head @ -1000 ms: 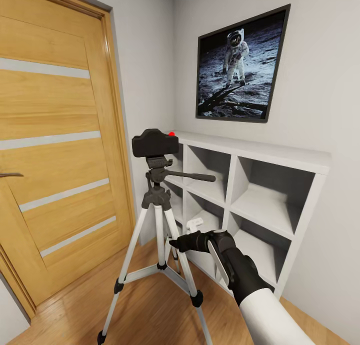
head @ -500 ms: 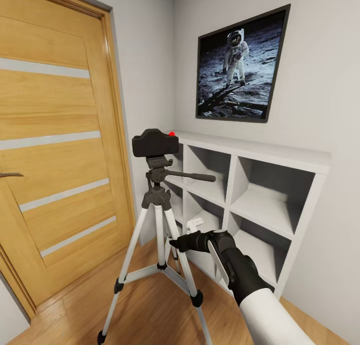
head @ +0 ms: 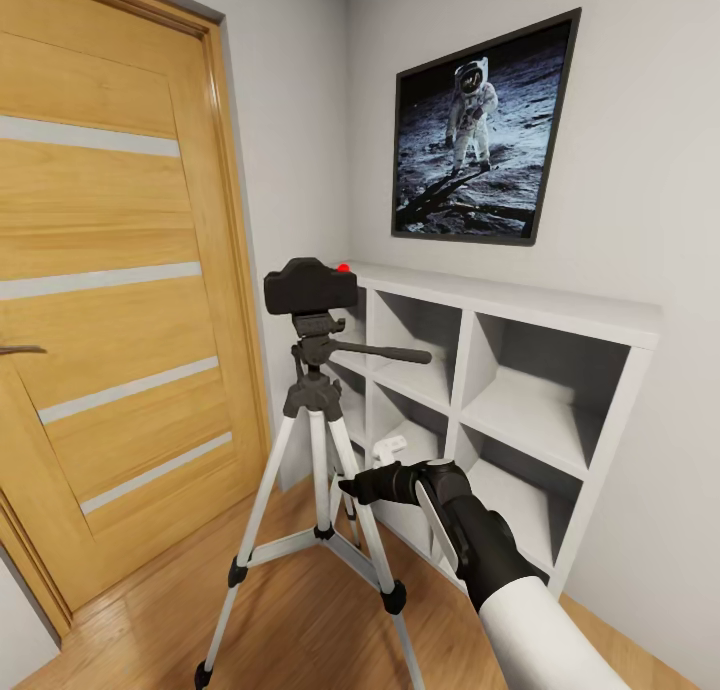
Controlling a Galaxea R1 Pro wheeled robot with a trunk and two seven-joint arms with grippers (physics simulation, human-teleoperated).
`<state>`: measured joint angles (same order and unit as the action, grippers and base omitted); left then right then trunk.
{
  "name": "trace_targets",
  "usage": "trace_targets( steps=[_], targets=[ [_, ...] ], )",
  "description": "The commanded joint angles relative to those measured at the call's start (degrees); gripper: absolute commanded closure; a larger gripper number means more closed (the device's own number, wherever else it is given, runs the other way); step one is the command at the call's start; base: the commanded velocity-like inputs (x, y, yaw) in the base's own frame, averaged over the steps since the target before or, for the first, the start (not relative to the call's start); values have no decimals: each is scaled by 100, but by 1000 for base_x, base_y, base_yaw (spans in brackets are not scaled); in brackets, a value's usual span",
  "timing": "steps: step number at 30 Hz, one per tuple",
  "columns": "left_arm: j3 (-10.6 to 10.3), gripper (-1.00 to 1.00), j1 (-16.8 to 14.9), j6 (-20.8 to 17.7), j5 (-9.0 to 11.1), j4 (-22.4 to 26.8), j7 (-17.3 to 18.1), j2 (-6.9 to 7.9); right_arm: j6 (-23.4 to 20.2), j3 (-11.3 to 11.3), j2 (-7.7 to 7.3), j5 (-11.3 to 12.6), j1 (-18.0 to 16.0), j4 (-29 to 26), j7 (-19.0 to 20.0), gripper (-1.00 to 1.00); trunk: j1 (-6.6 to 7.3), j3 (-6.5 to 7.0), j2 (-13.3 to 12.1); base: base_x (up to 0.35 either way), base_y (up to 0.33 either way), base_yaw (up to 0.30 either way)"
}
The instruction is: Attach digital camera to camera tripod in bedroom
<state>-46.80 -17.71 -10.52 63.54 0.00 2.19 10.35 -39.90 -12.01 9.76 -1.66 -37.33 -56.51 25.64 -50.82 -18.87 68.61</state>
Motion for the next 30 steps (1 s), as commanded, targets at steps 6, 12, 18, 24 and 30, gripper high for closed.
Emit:
trace_targets(
  steps=[6, 12, 18, 24, 30],
  targets=[
    [-48, -100, -4, -20, 54, 0, 19, 2, -133, 17, 0, -150, -2, 114, 28, -100, -1, -8, 4, 0, 0, 0],
    [-48, -100, -2, 12, 54, 0, 19, 2, -134, 21, 0, -156, -2, 114, 28, -100, -1, -8, 4, 0, 0, 0],
    [-48, -100, 154, 726, 54, 11, 27, -148, -133, 23, -5, -159, -2, 107, 28, -100, -1, -8, 4, 0, 0, 0],
    [-48, -100, 195, 892, 54, 10, 27, -208, -133, 23, -7, -159, -2, 106, 28, -100, -1, -8, 4, 0, 0, 0],
    [-48, -100, 202, 895, 54, 12, 27, -216, -133, 24, -5, -166, -2, 105, 28, -100, -1, -8, 4, 0, 0, 0]
  ],
)
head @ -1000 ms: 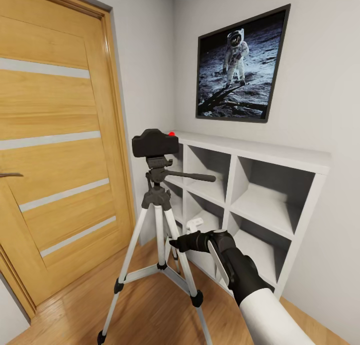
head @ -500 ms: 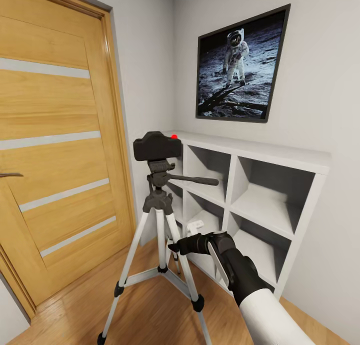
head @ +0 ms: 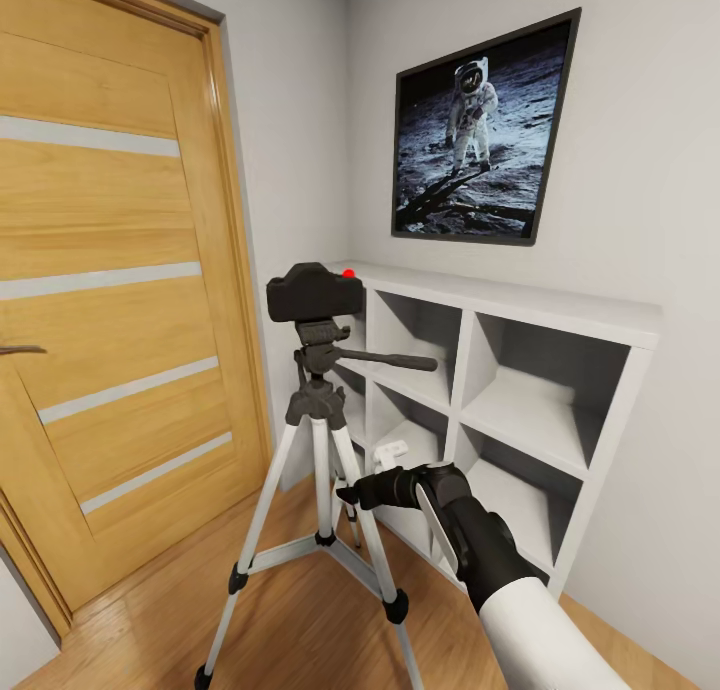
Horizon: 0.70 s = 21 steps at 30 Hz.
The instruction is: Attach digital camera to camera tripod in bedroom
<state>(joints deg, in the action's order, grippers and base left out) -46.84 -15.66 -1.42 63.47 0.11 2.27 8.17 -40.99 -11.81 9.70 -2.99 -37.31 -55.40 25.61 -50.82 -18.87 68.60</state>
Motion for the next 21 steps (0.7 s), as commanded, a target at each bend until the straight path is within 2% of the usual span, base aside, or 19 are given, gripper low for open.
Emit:
trace_targets(
  steps=[1, 18, 21],
  targets=[
    [-45, -100, -3, -15, 60, 0, 19, 2, -23, 4, 2, -31, -4, -6, 31, -100, 0, -7, 4, 0, 0, 0],
    [-45, -100, 1, -34, 60, -2, 12, 1, -23, 3, 5, -22, -4, -4, 31, -100, 0, -7, 4, 0, 0, 0],
    [-45, -100, 1, -34, 60, -2, 3, 1, -23, 3, 6, -25, -4, -5, 31, -100, 0, -7, 4, -177, 0, 0]
  ],
)
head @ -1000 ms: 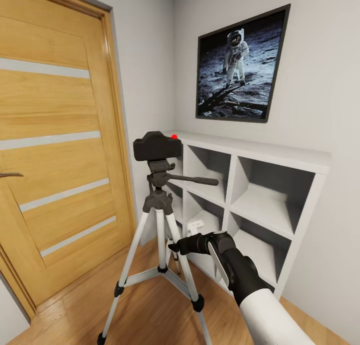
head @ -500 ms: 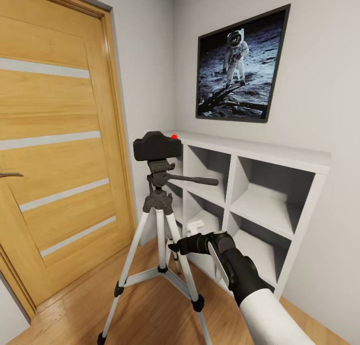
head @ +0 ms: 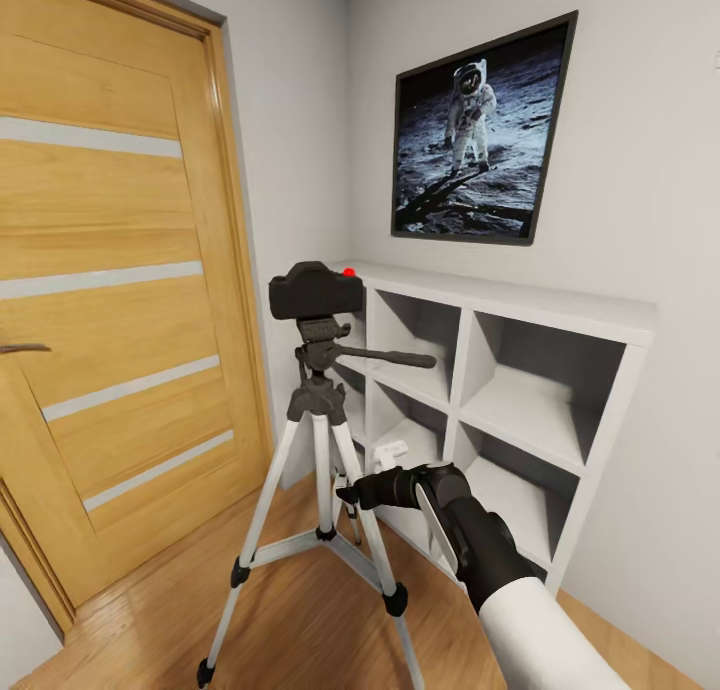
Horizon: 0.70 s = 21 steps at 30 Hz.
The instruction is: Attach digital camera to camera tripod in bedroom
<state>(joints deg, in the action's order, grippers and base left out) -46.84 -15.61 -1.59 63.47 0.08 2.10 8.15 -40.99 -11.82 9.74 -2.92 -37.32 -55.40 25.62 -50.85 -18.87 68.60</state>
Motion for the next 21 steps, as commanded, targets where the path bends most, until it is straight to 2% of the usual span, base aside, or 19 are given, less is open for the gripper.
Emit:
trace_targets(
  steps=[1, 9, 17, 21],
  targets=[
    [-44, -100, -4, -17, 60, 1, 19, 2, -23, 4, 1, -33, -4, -5, 31, -100, 3, -7, 5, -316, 0, 0],
    [-45, -100, -5, -17, 60, 1, 19, 2, -23, 9, 0, -33, -4, -5, 31, -100, 3, -7, 5, -99, 0, 0],
    [-44, -100, -4, -22, 60, 1, 19, -13, -19, 14, -4, -44, -4, -6, 31, -100, 3, -7, 5, -298, 0, 0],
    [-46, -100, -5, -25, 60, 1, 19, -19, 47, 24, -7, -59, -4, -18, 25, -100, 3, -7, 5, -148, 0, 0]
  ],
)
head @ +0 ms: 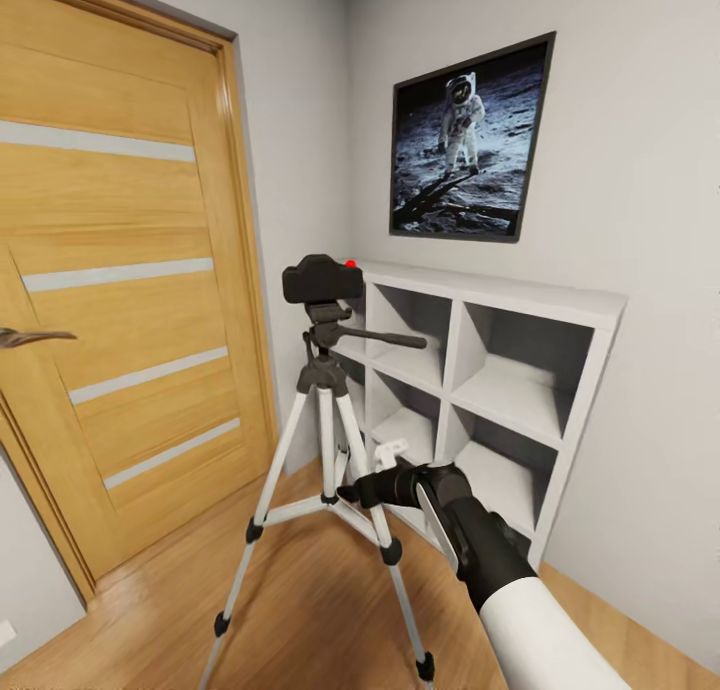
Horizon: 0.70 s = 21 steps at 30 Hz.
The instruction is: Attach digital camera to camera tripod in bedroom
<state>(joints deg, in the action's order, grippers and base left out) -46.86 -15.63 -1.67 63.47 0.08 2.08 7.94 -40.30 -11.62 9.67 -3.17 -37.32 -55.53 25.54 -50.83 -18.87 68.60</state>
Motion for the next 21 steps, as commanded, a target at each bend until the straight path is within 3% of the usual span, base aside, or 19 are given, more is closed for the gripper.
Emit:
trace_targets(
  steps=[1, 5, 9, 14, 17, 21],
  targets=[
    [-44, -100, -3, -17, 59, 1, 20, 1, -17, 6, -1, -34, -4, -14, 32, -100, 1, -7, 4, -62, 0, 0],
    [-49, -100, -2, -18, 53, 1, 20, -4, 10, 55, -7, -37, -4, -50, 34, -100, 1, -7, 4, -31, 0, 0],
    [-46, -100, -3, -21, 52, 1, 22, -11, 27, 306, -38, -42, -4, -66, 15, -100, 1, -7, 4, -5, 0, 0],
    [-44, -100, -3, -19, 52, 1, 28, -36, 57, 442, -157, -44, -4, -79, -10, -100, 1, -7, 4, -1, 0, 0],
    [-43, -100, -2, -18, 53, 1, 29, -60, 206, 571, -372, -46, -4, -95, -13, -100, 1, -7, 4, 0, 0, 0],
    [-44, -100, -2, -16, 52, 7, 29, -101, 388, 938, -663, -51, -4, -119, 18, -100, 1, -7, 4, 0, 0, 0]
  ],
)
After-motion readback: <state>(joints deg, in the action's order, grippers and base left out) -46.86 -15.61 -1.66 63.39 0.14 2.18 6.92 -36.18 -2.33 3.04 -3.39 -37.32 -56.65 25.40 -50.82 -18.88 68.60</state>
